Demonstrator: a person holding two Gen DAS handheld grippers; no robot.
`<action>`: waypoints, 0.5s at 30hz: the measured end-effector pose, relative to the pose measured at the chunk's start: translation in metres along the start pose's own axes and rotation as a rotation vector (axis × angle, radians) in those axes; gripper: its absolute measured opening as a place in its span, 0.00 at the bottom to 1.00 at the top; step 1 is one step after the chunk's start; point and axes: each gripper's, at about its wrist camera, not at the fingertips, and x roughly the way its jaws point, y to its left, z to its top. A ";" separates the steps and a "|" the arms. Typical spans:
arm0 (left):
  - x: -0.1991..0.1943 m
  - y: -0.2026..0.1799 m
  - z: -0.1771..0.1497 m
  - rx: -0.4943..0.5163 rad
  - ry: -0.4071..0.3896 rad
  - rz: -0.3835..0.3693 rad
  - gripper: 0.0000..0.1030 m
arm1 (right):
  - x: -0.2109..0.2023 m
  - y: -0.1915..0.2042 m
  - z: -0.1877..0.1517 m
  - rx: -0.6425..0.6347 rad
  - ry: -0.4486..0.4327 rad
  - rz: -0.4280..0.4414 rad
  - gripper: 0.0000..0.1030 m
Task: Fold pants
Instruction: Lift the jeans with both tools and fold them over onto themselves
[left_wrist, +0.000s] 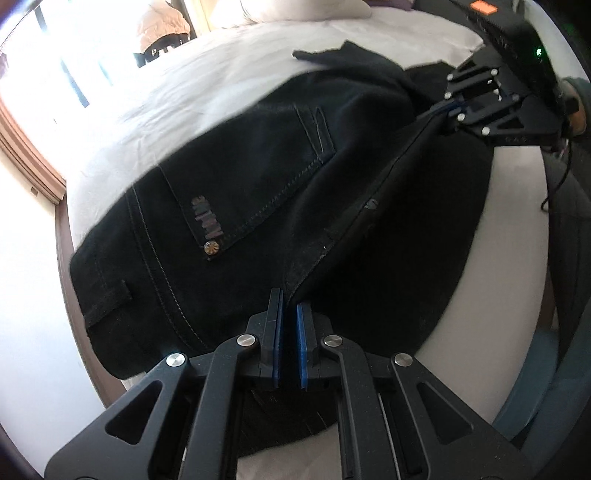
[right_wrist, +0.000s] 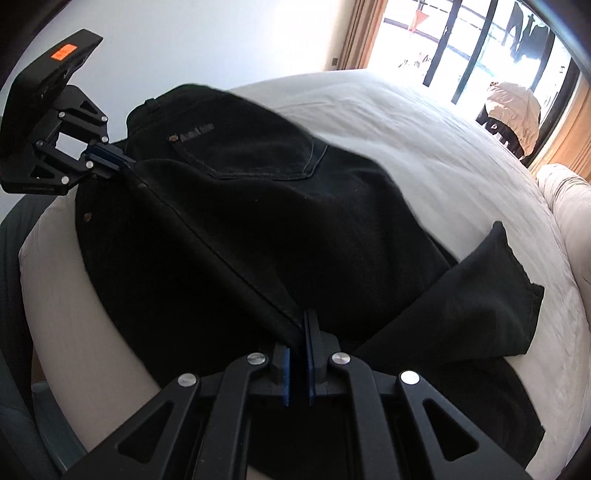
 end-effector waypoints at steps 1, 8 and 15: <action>-0.001 -0.001 -0.003 -0.003 0.000 -0.003 0.05 | 0.000 0.003 -0.003 -0.001 -0.002 -0.003 0.07; -0.015 -0.012 -0.013 0.036 -0.016 -0.020 0.05 | 0.001 0.018 -0.014 -0.044 0.008 -0.044 0.07; -0.008 -0.032 -0.024 0.086 -0.017 -0.006 0.05 | 0.001 0.018 -0.030 -0.060 0.033 -0.071 0.07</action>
